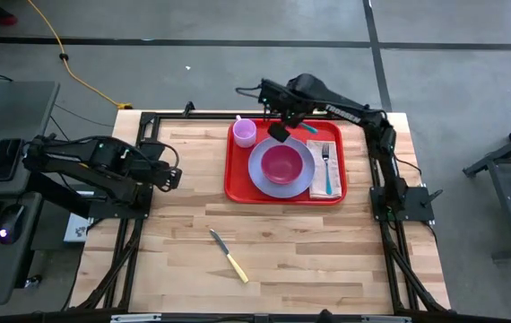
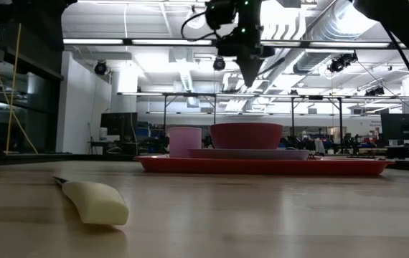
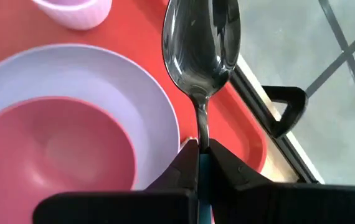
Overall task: Set up tray
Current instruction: Put the blue spoon on top of the napkin to the right of the purple plate in the red tray
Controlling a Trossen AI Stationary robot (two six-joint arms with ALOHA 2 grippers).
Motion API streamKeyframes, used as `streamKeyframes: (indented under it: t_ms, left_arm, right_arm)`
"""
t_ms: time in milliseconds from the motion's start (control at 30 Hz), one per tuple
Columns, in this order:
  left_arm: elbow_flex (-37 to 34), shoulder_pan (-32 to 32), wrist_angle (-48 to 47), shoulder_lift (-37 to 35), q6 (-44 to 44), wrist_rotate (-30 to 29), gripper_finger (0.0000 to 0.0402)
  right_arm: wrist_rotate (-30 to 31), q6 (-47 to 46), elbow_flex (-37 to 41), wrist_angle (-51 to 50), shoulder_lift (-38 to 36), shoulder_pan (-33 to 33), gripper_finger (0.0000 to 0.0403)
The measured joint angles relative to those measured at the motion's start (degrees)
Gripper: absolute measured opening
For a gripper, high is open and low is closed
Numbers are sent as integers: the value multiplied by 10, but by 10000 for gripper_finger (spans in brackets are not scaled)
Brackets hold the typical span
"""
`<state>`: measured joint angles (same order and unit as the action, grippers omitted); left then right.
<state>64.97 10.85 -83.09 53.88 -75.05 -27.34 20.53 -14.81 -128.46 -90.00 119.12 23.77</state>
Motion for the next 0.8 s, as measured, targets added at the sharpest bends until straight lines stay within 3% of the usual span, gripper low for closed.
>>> streamKeyframes:
  t_ms: [167, 400, 500, 667, 800]
  left_arm:
    - [0, 0, 0, -18, -2, -8, 79]
    - [0, 0, 1, -20, -2, -30, 79]
    - [0, 0, 6, -21, -2, -37, 79]
    - [0, 0, 8, -20, -2, -45, 79]
    - [0, 0, 8, -20, -2, -45, 79]
  right_arm:
    - [-3, -35, 31, 2, -47, 14, 0]
    - [0, -192, 273, 4, -198, 25, 0]
    - [-26, -255, 364, 55, -265, 25, 0]
    - [-72, -335, 470, 140, -347, 14, 0]
    - [-80, -389, 521, 161, -371, -5, 0]
